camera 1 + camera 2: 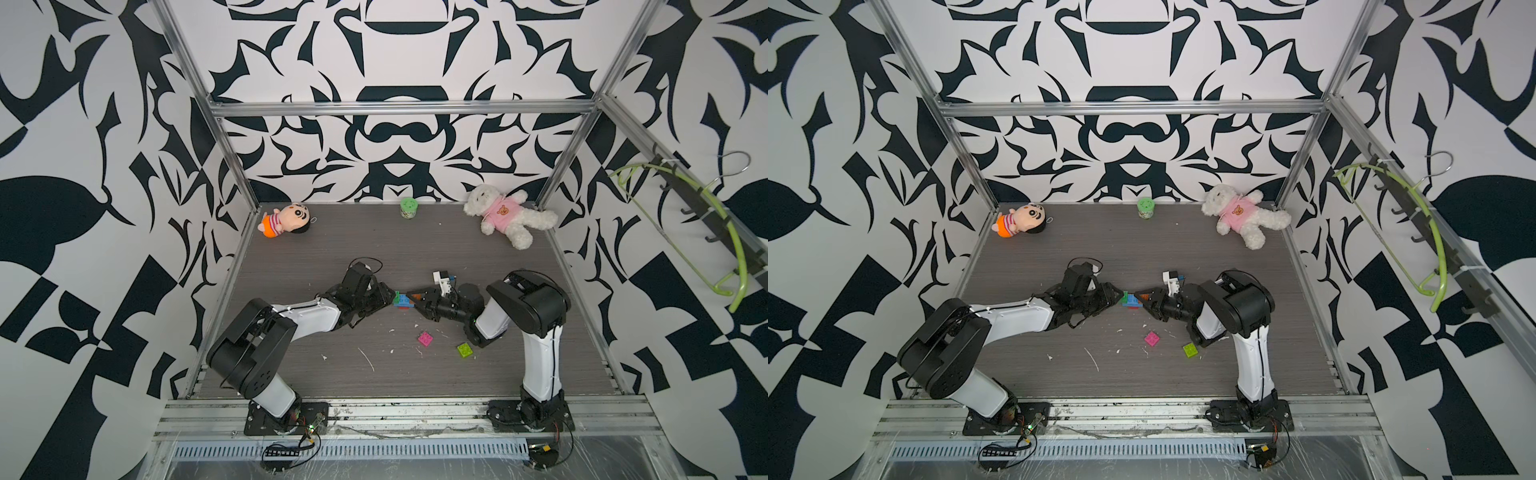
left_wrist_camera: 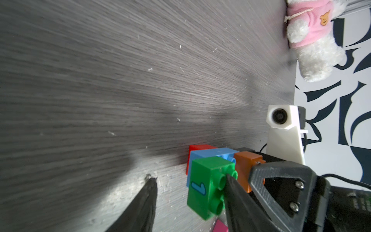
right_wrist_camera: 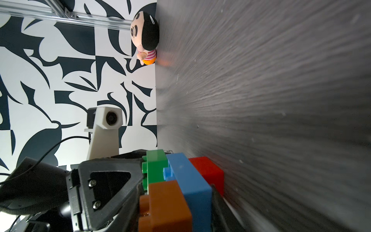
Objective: Assemble the letter v with lego
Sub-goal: Assemble the lego brick with the lego brick, then pick up the lego brick from the center of the board.
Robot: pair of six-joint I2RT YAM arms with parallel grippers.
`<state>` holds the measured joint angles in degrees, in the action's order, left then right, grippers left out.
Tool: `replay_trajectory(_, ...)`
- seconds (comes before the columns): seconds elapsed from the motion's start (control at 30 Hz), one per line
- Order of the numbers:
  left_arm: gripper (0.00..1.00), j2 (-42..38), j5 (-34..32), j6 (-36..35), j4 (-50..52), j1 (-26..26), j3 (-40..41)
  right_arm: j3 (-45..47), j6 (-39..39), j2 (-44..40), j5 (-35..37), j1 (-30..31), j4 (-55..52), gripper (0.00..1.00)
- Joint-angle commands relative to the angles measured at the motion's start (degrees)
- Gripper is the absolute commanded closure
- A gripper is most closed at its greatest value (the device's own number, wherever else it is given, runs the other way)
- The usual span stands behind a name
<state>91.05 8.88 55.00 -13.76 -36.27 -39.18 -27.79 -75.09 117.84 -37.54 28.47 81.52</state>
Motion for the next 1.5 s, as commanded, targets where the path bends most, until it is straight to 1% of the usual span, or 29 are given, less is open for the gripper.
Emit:
replay_trajectory(0.0, 0.44, 1.3, 0.1, 0.4, 4.8, -1.0, 2.4, 0.7, -0.3, 1.3, 1.1, 0.2, -2.8, 0.77)
replay_trajectory(0.2, 0.44, 2.1, -0.9, -1.2, 8.1, -2.2, 0.2, 0.7, -0.3, 1.4, 1.2, 0.2, -2.8, 0.77)
replay_trajectory(0.3, 0.43, 2.4, -0.4, -0.8, 7.2, -2.1, 0.5, 0.8, -0.3, 1.4, 1.1, 0.2, -2.6, 0.77)
replay_trajectory(0.37, 0.38, 1.5, -0.2, -0.9, 7.5, -2.1, 0.1, 0.9, -0.3, 1.4, 1.0, 0.2, -2.5, 0.76)
replay_trajectory(0.4, 0.34, 0.8, -0.3, -1.2, 8.4, -2.2, -0.5, 0.9, -0.4, 1.3, 1.1, 0.2, -2.6, 0.75)
replay_trajectory(0.47, 0.22, -0.5, -0.8, -2.0, 10.5, -2.1, -1.8, 0.9, -0.4, 1.2, 1.1, 0.2, -2.6, 0.73)
replay_trajectory(0.5, 0.20, -1.1, -1.0, -2.5, 11.5, -2.0, -2.3, 0.9, -0.4, 1.0, 1.1, 0.2, -2.6, 0.71)
replay_trajectory(0.6, 0.05, -2.6, -1.1, -3.2, 12.9, -1.7, -3.1, 1.0, -0.4, 0.4, 1.3, 0.2, -2.9, 0.71)
replay_trajectory(0.63, 0.02, -3.3, -1.1, -3.4, 13.1, -1.4, -3.0, 1.0, -0.3, 0.1, 1.3, 0.2, -3.2, 0.71)
replay_trajectory(0.83, 0.01, -9.3, -1.5, -4.0, 15.3, 1.3, -1.8, 0.4, 0.2, -0.8, 1.0, 0.2, -4.9, 0.72)
replay_trajectory(0.93, 0.01, -13.1, -3.1, -6.4, 18.8, 1.0, -2.8, -0.3, 0.8, -1.3, 0.8, 0.0, -6.5, 0.73)
replay_trajectory(0.97, 0.01, -13.8, -3.1, -8.2, 20.1, 0.2, -3.8, -0.5, 1.1, -1.5, 0.6, 0.1, -7.1, 0.73)
replay_trajectory(1.0, 0.01, -14.1, -3.7, -11.0, 22.5, -1.9, -5.8, -0.9, 1.3, -1.8, 0.5, 0.0, -7.9, 0.73)
replay_trajectory(1.03, 0.02, -13.9, -5.6, -13.9, 25.7, -5.0, -8.5, -1.1, 1.5, -2.1, 0.5, 0.1, -8.6, 0.73)
replay_trajectory(1.07, 0.03, -13.2, -6.1, -17.5, 27.9, -8.3, -11.0, -1.3, 1.7, -2.4, 0.3, 0.0, -9.3, 0.73)
replay_trajectory(1.1, 0.05, -12.3, -5.2, -20.9, 29.3, -10.9, -13.1, -1.4, 1.9, -2.8, 0.2, -0.1, -10.0, 0.74)
replay_trajectory(1.13, 0.07, -11.0, -6.2, -23.3, 31.5, -13.8, -15.4, -1.5, 2.3, -3.2, 0.2, -0.2, -10.7, 0.74)
replay_trajectory(1.17, 0.10, -9.4, -5.7, -26.2, 32.8, -16.1, -17.1, -1.7, 2.7, -3.7, 0.0, -0.2, -11.7, 0.74)
replay_trajectory(1.27, 0.13, -5.0, -6.2, -31.4, 34.5, -21.9, -20.6, -1.6, 3.2, -4.5, -0.4, -0.7, -12.7, 0.74)
replay_trajectory(1.33, 0.14, -2.7, -5.7, -33.4, 33.5, -24.6, -21.7, -1.5, 3.1, -4.6, -0.8, -1.0, -13.0, 0.74)
replay_trajectory(1.4, 0.14, -0.8, -4.5, -34.8, 33.5, -26.2, -22.9, -1.2, 3.2, -4.9, -1.3, -1.4, -13.3, 0.74)
replay_trajectory(1.43, 0.19, -0.2, -3.9, -35.7, 33.2, -27.0, -23.0, -0.9, 3.3, -5.2, -1.3, -1.7, -13.3, 0.74)
replay_trajectory(1.47, 0.20, 0.3, -3.5, -36.8, 33.0, -27.8, -23.0, -0.5, 3.4, -5.4, -1.4, -2.1, -13.3, 0.74)
